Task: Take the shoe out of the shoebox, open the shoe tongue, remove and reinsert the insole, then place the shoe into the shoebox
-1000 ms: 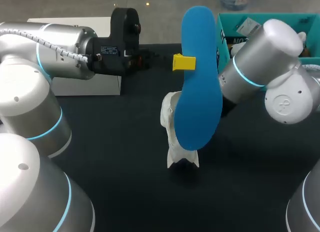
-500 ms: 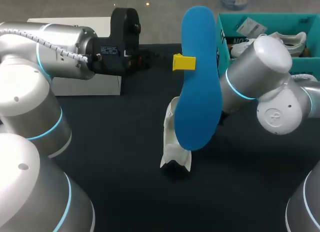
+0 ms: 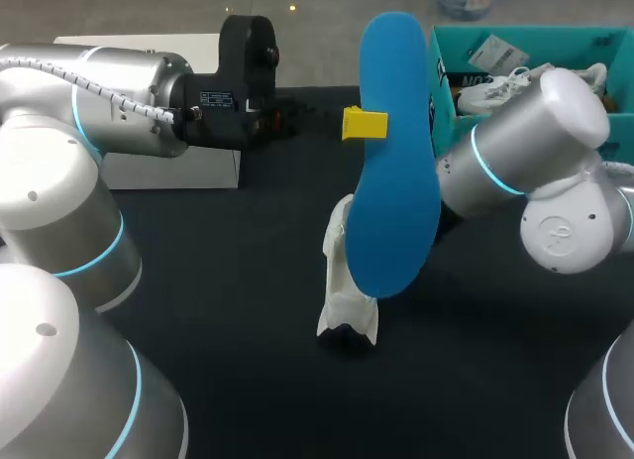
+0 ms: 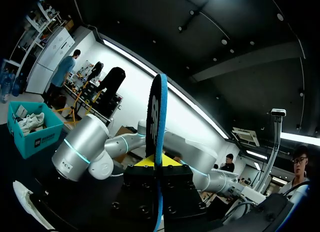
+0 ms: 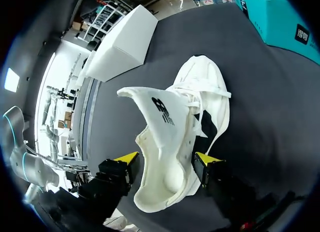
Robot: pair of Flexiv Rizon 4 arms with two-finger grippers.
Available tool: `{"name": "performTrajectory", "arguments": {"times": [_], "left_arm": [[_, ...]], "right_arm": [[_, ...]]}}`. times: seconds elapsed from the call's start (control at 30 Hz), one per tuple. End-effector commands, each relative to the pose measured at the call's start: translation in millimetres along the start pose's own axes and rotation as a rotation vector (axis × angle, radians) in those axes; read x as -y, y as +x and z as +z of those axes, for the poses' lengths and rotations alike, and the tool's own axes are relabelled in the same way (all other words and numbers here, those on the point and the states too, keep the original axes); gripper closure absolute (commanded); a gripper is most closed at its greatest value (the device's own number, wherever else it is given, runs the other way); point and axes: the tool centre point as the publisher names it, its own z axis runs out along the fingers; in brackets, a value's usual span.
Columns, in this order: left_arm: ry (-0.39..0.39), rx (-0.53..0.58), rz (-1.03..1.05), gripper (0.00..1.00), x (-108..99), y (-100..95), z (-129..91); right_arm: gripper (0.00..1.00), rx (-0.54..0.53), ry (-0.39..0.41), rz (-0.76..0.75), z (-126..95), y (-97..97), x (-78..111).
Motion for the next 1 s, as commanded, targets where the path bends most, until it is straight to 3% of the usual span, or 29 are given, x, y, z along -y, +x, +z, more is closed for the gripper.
{"name": "performTrajectory", "arguments": {"times": [0.03,0.3,1.0], "left_arm": [[0.003,0.001,0.001,1.00,-0.9,-0.3,1.5],[0.003,0.001,0.001,1.00,-0.9,-0.3,1.5],[0.003,0.001,0.001,1.00,-0.9,-0.3,1.5]], "right_arm": [[0.00,-0.041,0.007,-0.013,-28.7,-2.9,4.4],[0.00,-0.077,0.016,-0.069,-64.0,11.0,-7.1],[0.00,-0.077,0.016,-0.069,-64.0,11.0,-7.1]]}}
